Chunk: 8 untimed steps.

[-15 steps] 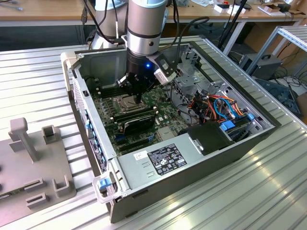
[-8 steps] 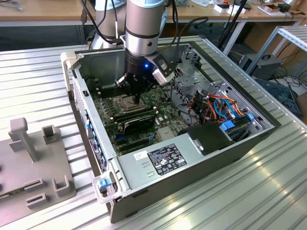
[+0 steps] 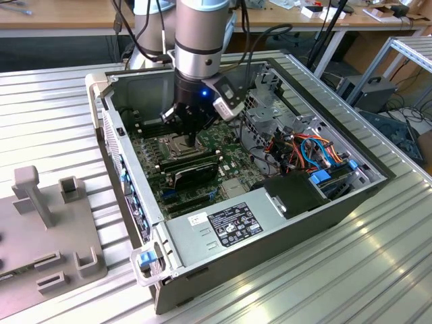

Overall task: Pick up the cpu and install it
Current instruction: 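Install the second cpu locking lever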

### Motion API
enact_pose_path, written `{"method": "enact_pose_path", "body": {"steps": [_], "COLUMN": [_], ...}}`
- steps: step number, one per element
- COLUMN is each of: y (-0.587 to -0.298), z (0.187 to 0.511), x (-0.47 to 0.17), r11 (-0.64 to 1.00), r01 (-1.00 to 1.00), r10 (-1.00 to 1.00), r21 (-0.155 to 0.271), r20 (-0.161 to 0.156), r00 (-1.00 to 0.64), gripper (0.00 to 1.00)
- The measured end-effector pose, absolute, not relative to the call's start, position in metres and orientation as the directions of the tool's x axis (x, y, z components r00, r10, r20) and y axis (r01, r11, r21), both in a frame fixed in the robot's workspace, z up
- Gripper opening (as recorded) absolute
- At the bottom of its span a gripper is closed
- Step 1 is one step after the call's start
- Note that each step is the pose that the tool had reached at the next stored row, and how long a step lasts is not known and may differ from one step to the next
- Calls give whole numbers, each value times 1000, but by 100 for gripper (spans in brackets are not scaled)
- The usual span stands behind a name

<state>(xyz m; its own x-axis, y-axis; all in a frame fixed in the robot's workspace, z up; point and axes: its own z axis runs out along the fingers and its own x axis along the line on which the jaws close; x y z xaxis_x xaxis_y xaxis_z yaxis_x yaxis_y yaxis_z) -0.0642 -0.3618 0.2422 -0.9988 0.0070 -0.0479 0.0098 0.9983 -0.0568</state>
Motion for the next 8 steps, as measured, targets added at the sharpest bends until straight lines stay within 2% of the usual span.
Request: {"method": "enact_pose_path", "body": {"steps": [8], "y": [-362], "z": [241], "x": [-76], "r11": [998], "r01": [10], "r10": [7], "r21": [-57], "r20": [-48], "r00": [-999], "gripper": [11]}}
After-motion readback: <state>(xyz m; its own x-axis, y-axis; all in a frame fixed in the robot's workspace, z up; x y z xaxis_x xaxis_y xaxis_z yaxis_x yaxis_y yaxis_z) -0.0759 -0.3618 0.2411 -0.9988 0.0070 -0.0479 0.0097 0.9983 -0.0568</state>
